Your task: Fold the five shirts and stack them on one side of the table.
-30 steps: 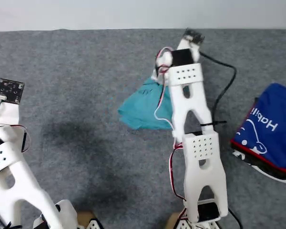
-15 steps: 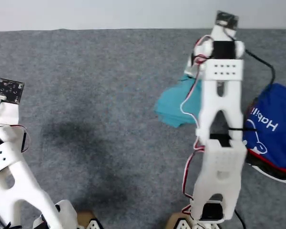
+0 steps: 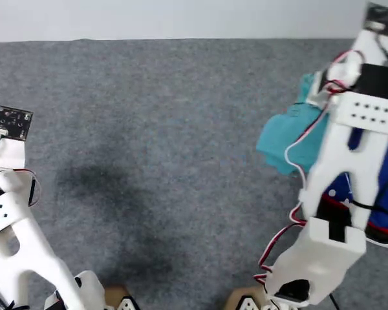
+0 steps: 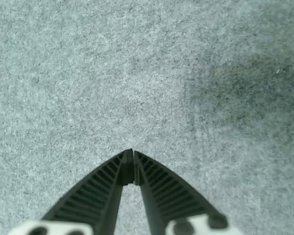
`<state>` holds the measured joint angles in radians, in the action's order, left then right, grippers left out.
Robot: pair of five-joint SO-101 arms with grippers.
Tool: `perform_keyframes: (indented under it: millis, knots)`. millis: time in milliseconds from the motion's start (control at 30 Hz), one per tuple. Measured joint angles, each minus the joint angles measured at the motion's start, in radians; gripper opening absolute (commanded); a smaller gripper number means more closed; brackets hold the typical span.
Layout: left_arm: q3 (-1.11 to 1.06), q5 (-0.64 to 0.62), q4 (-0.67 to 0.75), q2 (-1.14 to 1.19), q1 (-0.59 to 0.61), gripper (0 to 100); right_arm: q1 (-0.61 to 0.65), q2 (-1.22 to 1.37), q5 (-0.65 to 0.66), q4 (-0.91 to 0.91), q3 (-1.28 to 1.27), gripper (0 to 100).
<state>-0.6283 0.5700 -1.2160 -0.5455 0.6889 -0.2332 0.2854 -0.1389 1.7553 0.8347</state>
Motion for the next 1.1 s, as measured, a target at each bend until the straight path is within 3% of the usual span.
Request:
perform_keyframes:
  millis: [467,1100]
  knots:
    - [0.0,0.0,0.0,0.0,0.0,1,-0.239,0.0,0.117,0.0,0.0,0.8]
    - [0.0,0.0,0.0,0.0,0.0,1,-0.43,0.058,0.253,-0.006,0.0,0.8]
